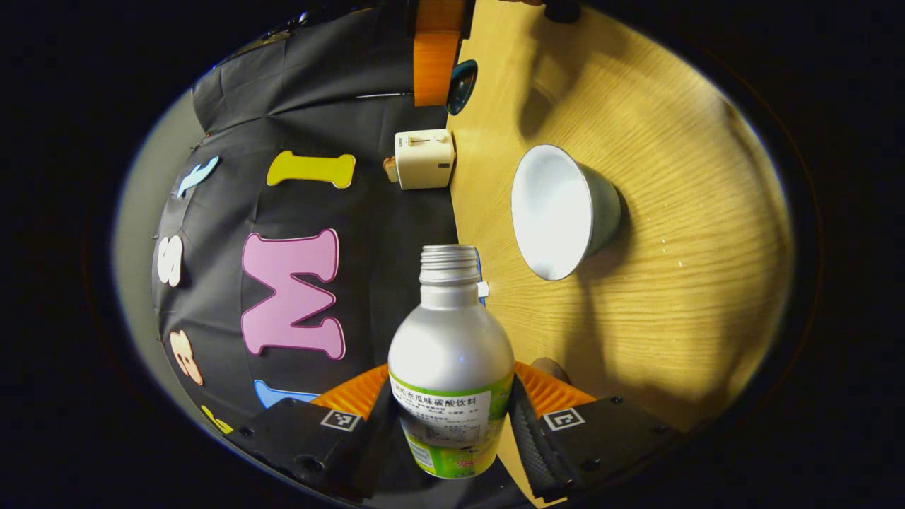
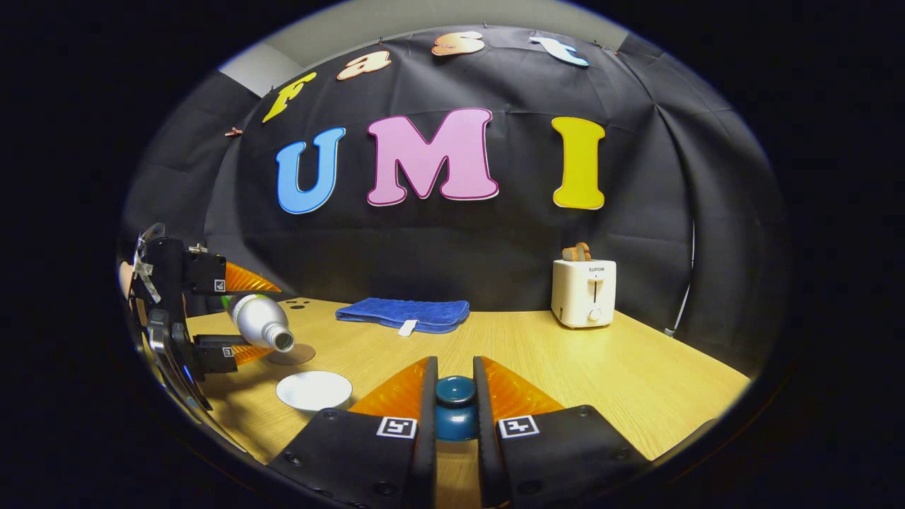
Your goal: Open the teacup lid with one hand, grasp the water bottle and pour water into the teacup with the other hand; after pouring, place the water bottle on the coaster and then close the teacup lid.
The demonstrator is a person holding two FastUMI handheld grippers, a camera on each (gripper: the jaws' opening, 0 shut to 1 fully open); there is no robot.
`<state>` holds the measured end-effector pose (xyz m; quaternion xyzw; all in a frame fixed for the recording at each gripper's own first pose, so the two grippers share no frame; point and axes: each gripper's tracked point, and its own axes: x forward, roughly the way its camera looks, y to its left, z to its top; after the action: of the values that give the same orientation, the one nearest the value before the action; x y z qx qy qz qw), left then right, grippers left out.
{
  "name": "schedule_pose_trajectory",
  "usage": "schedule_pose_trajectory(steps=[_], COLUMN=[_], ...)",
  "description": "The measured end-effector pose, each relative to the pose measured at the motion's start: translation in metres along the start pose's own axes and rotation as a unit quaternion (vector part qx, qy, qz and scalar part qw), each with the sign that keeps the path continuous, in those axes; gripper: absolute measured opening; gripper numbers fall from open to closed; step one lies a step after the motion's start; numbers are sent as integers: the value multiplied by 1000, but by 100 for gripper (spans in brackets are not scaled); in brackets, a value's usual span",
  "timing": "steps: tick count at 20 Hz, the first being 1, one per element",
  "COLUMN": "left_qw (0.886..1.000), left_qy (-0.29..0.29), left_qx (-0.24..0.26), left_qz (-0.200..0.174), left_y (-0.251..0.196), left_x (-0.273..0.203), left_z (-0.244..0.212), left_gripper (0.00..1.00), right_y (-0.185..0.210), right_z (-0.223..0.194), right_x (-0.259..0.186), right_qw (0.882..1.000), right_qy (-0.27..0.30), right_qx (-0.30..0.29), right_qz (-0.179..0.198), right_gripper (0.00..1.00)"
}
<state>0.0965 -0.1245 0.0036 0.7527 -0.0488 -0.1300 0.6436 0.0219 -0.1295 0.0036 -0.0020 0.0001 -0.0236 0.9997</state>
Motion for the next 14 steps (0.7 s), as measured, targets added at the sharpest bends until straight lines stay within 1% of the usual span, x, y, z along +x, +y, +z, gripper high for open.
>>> schedule_pose_trajectory(steps=[4, 10, 14], left_qw=[999, 995, 992], left_qy=[-2, -4, -5], left_qx=[46, 101, 129], left_qz=[-1, -7, -13], left_y=[6, 14, 15], left_x=[0, 3, 5], left_z=[-2, -4, -4], left_gripper=[78, 78, 78], right_y=[0, 0, 0], right_z=[0, 0, 0], right_x=[0, -1, 0], right_qw=[1000, 1000, 1000], right_qy=[0, 0, 0], right_qx=[0, 0, 0], right_qz=[0, 0, 0], right_gripper=[27, 27, 27])
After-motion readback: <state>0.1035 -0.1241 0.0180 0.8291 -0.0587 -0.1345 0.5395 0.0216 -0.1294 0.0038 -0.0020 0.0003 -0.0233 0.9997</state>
